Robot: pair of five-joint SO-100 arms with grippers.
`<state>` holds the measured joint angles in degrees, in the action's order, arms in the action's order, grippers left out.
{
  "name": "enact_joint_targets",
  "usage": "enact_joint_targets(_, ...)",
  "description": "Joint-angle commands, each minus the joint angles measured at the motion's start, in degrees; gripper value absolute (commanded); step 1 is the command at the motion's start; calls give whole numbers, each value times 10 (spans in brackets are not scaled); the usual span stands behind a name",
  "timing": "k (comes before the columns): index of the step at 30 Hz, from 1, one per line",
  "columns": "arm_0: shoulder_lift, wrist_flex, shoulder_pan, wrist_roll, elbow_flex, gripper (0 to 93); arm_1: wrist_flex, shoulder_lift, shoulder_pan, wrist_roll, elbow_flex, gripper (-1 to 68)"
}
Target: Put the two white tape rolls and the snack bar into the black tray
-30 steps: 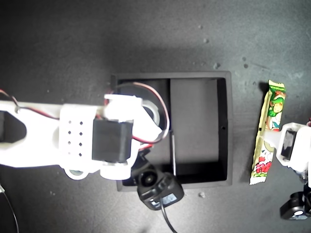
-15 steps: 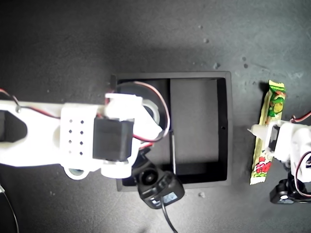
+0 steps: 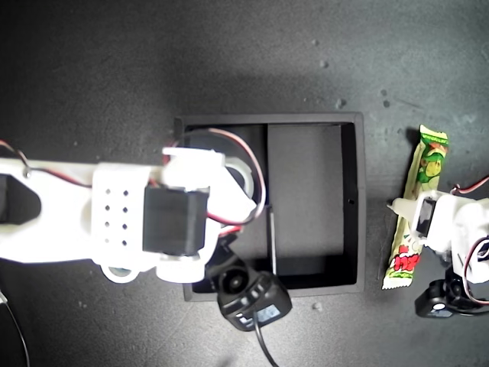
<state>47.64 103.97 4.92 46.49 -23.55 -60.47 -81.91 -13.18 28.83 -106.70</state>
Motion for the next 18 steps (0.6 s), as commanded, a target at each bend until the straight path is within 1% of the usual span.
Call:
enact_joint_targets(1, 8, 11, 0, -4, 25, 1, 22, -4, -5, 12, -6, 73)
enact_joint_targets(3, 10, 11, 1, -5, 25, 1, 18, -4, -6, 14, -3, 68)
enact_joint_targets(5, 16, 11, 1, -7, 16, 1, -11, -4, -6, 11, 18, 66)
enact_joint_targets(13, 40, 11, -8, -10, -18, 1, -261, -11, 11, -61, 222, 60)
enact_joint_targets(15, 40, 11, -8, -10, -18, 1, -304, -11, 16, -78, 277, 55)
enact_joint_targets(18, 36, 11, -9, -11, -18, 1, -338, -7, 19, -101, 364, 53)
